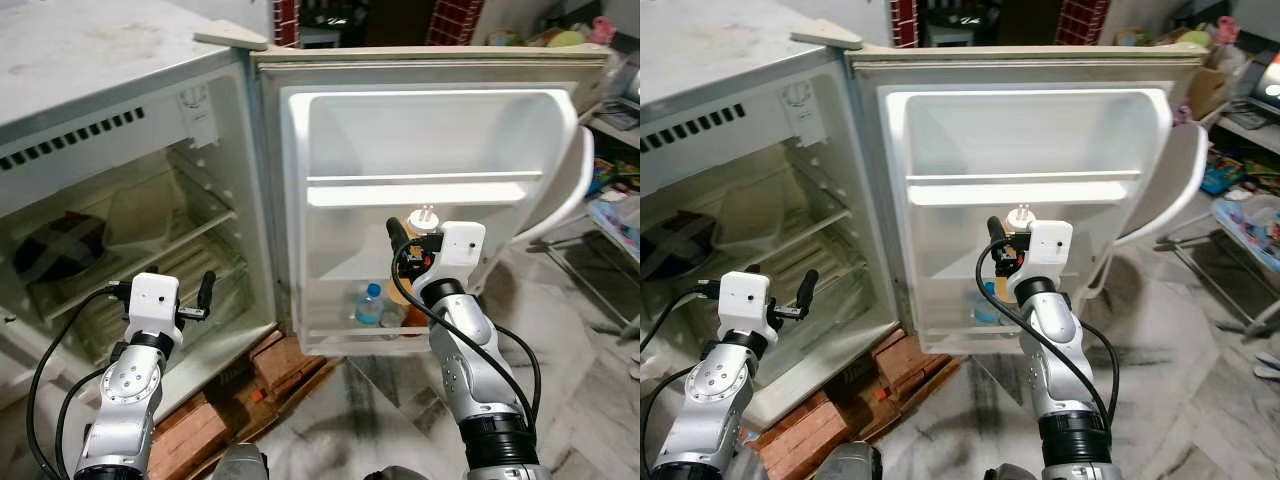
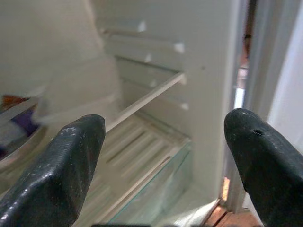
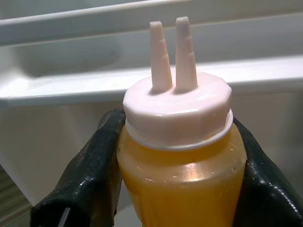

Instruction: Restocking fridge

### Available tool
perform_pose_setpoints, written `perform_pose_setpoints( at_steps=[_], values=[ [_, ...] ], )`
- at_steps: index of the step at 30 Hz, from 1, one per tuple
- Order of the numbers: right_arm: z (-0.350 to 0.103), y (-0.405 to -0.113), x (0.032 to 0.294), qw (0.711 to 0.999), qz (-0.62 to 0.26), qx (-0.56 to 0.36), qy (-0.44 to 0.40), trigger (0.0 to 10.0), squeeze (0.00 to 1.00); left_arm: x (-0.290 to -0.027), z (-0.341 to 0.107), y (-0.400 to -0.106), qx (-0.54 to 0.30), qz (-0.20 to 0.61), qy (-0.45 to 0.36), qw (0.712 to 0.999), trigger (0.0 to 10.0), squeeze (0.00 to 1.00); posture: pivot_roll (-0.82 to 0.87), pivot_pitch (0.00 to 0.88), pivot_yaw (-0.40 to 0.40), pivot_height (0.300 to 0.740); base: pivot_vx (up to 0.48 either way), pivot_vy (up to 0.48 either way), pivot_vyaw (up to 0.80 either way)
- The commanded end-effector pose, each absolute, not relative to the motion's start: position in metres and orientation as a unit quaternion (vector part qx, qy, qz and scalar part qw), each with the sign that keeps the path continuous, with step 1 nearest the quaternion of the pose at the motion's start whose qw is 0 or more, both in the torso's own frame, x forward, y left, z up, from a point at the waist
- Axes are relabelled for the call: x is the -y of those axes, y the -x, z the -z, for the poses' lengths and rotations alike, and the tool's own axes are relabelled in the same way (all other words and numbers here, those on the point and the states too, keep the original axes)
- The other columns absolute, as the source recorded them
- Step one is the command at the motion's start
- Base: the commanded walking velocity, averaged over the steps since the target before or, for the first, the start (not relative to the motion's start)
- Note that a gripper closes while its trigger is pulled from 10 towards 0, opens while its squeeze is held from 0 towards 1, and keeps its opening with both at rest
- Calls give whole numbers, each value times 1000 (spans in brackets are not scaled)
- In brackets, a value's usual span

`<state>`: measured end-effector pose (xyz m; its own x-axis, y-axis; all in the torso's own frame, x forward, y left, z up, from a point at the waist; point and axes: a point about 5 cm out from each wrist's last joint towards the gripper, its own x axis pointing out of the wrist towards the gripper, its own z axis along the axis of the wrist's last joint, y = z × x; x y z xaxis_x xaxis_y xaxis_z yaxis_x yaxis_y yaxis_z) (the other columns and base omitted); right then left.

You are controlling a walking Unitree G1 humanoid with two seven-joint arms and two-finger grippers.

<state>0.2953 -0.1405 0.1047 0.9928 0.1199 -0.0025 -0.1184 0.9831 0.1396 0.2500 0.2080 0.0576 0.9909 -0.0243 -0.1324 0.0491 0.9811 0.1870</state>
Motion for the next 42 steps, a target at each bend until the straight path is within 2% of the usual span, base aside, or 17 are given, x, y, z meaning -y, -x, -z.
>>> perform_pose_setpoints(
  at_steps=[1,10,23,42],
  values=[
    [-112,-297,142,996,-60,6,-69,10000,0,-209,-57,-250,-71,15,-105,992,10000,0,100,11,-17,740,0,0,706],
    [-110,-296,141,995,-64,0,-71,10000,0,-209,-56,-250,-76,14,-109,991,10000,0,99,13,-20,740,0,0,574],
    [-109,-294,136,993,-87,-2,-74,10000,0,-208,-55,-250,-76,17,-112,991,10000,0,98,15,-21,740,0,-134,0],
    [-109,-292,130,990,-115,-4,-78,10000,0,-207,-55,-251,-73,15,-111,991,10000,0,97,13,-23,740,0,-32,751]
  ],
)
